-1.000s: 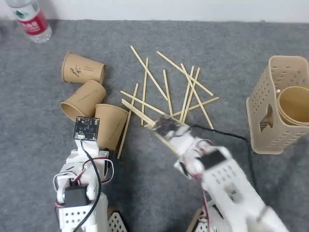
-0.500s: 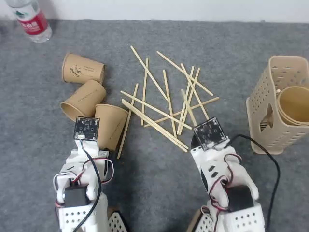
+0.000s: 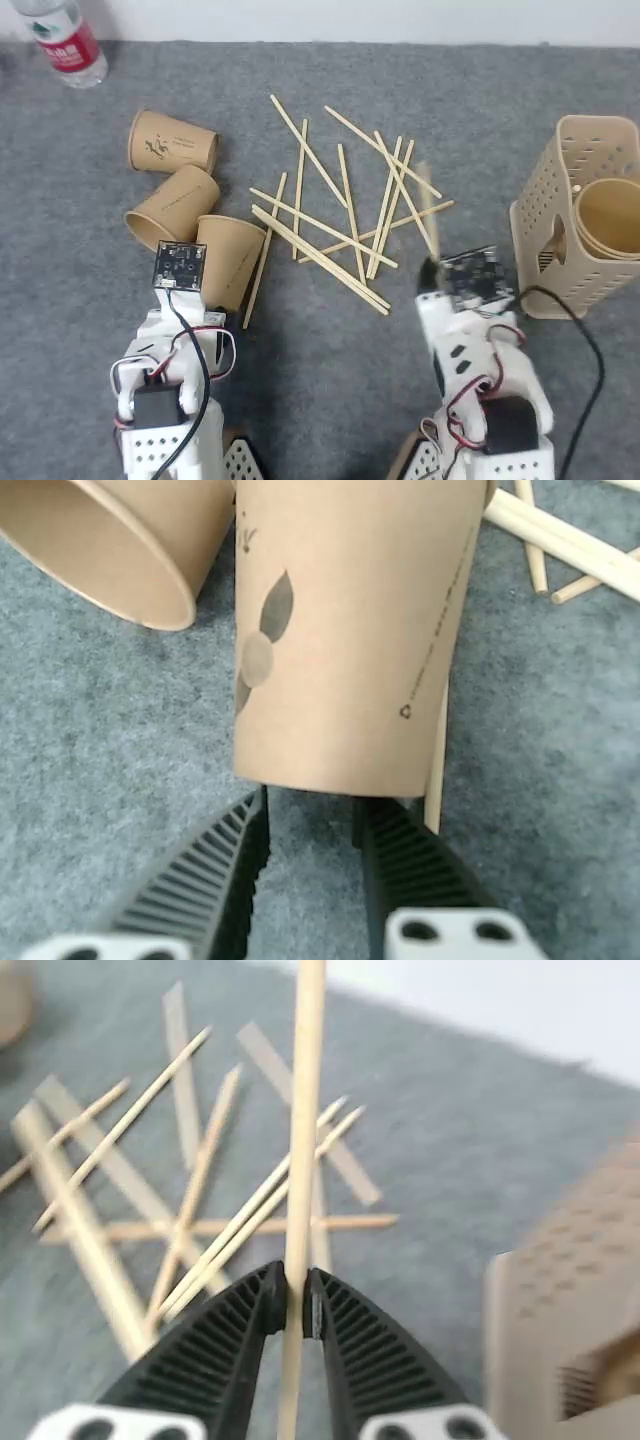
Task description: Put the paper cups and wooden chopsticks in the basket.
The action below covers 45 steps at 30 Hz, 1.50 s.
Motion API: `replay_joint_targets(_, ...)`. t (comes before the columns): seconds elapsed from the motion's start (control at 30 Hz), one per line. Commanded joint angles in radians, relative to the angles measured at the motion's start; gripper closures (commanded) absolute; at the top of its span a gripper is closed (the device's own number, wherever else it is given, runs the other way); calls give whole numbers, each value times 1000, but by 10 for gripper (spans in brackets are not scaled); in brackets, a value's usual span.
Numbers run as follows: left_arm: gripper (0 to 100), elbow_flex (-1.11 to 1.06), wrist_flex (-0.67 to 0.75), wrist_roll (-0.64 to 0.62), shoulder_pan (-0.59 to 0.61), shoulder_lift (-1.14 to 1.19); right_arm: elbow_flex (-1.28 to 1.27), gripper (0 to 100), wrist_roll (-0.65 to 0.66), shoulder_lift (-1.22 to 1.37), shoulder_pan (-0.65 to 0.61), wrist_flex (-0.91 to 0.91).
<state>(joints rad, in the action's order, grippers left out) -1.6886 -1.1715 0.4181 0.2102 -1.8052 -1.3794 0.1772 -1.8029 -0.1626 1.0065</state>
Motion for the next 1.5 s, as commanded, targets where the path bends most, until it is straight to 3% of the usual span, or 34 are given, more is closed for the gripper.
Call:
replay_joint_targets(0.0,870,5,0,6,-8,-12,89,991,-9,16,54,-105)
replay_joint_targets(0.33,870,5,0,6,-8,-12,94,991,213,16,125,-611)
replay_joint_targets(0.57,870,5,2,6,-8,-12,12,991,239,19,297,-1004)
replay_joint_targets(0.77,870,5,0,6,-8,-12,-124,991,239,19,371,-1259)
replay_joint_targets(1.17,870,5,0,6,-8,-12,-137,991,238,44,381,-1342)
replay_joint_targets(1.33,870,5,0,6,-8,-12,31,991,229,260,400,-1334)
replay_joint_targets(1.47,870,5,0,6,-8,-12,230,991,107,509,470,-1297)
